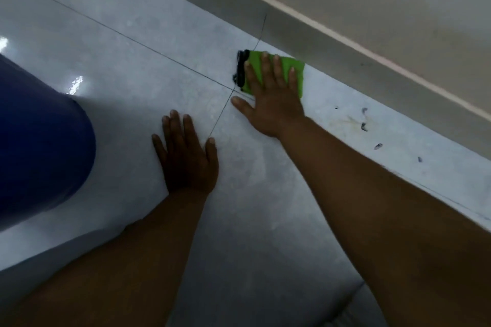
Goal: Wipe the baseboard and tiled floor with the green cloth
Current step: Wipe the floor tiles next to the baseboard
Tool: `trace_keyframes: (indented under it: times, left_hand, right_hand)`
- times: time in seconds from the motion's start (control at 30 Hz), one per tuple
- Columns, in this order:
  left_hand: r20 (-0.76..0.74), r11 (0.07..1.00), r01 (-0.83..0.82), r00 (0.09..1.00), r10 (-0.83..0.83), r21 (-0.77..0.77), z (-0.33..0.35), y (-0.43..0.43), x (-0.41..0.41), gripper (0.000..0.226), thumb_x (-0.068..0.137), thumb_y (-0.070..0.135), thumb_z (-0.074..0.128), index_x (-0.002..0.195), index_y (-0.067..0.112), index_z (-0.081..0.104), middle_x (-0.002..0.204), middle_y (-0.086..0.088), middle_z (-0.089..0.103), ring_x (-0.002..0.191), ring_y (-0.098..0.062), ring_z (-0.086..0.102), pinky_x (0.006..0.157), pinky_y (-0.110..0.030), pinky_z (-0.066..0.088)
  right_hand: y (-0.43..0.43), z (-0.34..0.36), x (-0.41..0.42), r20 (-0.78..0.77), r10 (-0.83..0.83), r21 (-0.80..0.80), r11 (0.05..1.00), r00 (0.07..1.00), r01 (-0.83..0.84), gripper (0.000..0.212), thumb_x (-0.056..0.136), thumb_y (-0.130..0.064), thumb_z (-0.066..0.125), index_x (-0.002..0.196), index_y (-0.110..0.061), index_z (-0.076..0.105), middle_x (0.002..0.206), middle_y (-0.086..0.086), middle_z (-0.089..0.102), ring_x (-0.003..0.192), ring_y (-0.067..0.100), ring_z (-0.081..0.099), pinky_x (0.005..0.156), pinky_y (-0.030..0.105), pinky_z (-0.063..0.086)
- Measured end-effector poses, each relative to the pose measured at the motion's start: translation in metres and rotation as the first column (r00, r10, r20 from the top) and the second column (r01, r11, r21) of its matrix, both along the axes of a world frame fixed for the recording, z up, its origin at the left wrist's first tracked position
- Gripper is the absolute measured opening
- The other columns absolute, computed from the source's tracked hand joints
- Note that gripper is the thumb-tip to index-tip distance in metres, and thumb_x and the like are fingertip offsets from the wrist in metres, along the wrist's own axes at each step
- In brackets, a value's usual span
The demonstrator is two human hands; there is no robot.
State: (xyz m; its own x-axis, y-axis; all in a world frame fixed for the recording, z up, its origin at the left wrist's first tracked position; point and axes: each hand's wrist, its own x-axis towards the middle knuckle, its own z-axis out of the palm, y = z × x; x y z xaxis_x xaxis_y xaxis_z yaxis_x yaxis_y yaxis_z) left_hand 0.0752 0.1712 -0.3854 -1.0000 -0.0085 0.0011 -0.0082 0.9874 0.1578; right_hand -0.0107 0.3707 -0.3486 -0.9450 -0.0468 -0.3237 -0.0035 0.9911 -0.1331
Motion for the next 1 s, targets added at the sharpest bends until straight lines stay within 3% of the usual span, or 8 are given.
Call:
trace_keyframes:
  times: [0.13,0.33,0.57,0.7,0.87,1.0]
  left_hand:
    - [-0.018,1.0,-0.002,1.0,0.002,0.018,0.0,0.001,0.002,0.066,0.1,0.044,0.034,0.154,0.007,0.027,0.163,-0.018,0.021,0.153,-0.035,0.017,0.123,-0.057,0.011]
    - [-0.017,0.999,-0.015,1.0,0.015,0.033,0.002,-0.001,0.001,0.065,0.099,0.041,0.036,0.154,0.007,0.028,0.163,-0.018,0.021,0.153,-0.035,0.016,0.122,-0.057,0.011]
    - [-0.024,0.999,-0.013,1.0,0.014,0.037,0.002,0.0,0.001,0.065,0.1,0.042,0.036,0.153,0.006,0.03,0.163,-0.017,0.023,0.152,-0.034,0.018,0.122,-0.057,0.013]
    - [-0.036,0.999,-0.015,0.999,0.017,0.034,0.001,0.001,0.001,0.065,0.1,0.042,0.038,0.153,0.006,0.031,0.162,-0.018,0.024,0.152,-0.035,0.019,0.122,-0.057,0.013]
    - [-0.005,0.999,-0.012,1.0,0.012,0.038,0.001,0.001,0.001,0.067,0.1,0.045,0.034,0.154,0.006,0.027,0.164,-0.018,0.02,0.153,-0.035,0.016,0.122,-0.058,0.011]
    - [-0.005,0.999,-0.005,1.0,0.005,0.043,0.002,0.001,0.002,0.068,0.1,0.046,0.033,0.154,0.006,0.029,0.163,-0.019,0.022,0.152,-0.035,0.017,0.122,-0.058,0.012]
  right_hand:
    - [-0.008,0.002,0.055,-0.061,0.217,-0.029,0.975,0.974,-0.219,0.073,0.093,-0.067,0.019,0.154,-0.028,0.013,0.163,0.005,0.005,0.15,0.031,-0.003,0.115,0.061,0.004]
    - [0.043,-0.002,0.088,-0.006,0.495,0.023,0.868,0.869,-0.495,0.071,0.095,-0.066,0.021,0.155,-0.028,0.012,0.163,0.001,0.004,0.15,0.026,-0.003,0.118,0.058,0.0]
    - [0.066,0.004,0.014,0.041,0.164,0.041,0.985,0.986,-0.166,0.079,0.086,-0.072,0.004,0.154,-0.031,0.0,0.163,-0.002,-0.01,0.149,0.022,-0.011,0.119,0.053,-0.004]
    - [0.046,-0.001,0.057,-0.024,-0.072,0.019,0.997,0.997,0.072,0.078,0.09,-0.07,0.016,0.154,-0.026,0.008,0.164,0.002,-0.002,0.15,0.026,-0.005,0.119,0.054,0.0]
    - [-0.007,0.001,0.138,-0.029,-0.103,0.024,0.994,0.994,0.104,0.079,0.092,-0.069,0.019,0.155,-0.023,0.011,0.163,0.006,0.001,0.15,0.03,-0.005,0.118,0.057,0.002]
    - [0.022,-0.001,0.085,0.013,-0.134,0.038,0.99,0.991,0.133,0.079,0.091,-0.07,0.016,0.155,-0.025,0.004,0.163,0.005,-0.006,0.149,0.028,-0.009,0.118,0.057,-0.002]
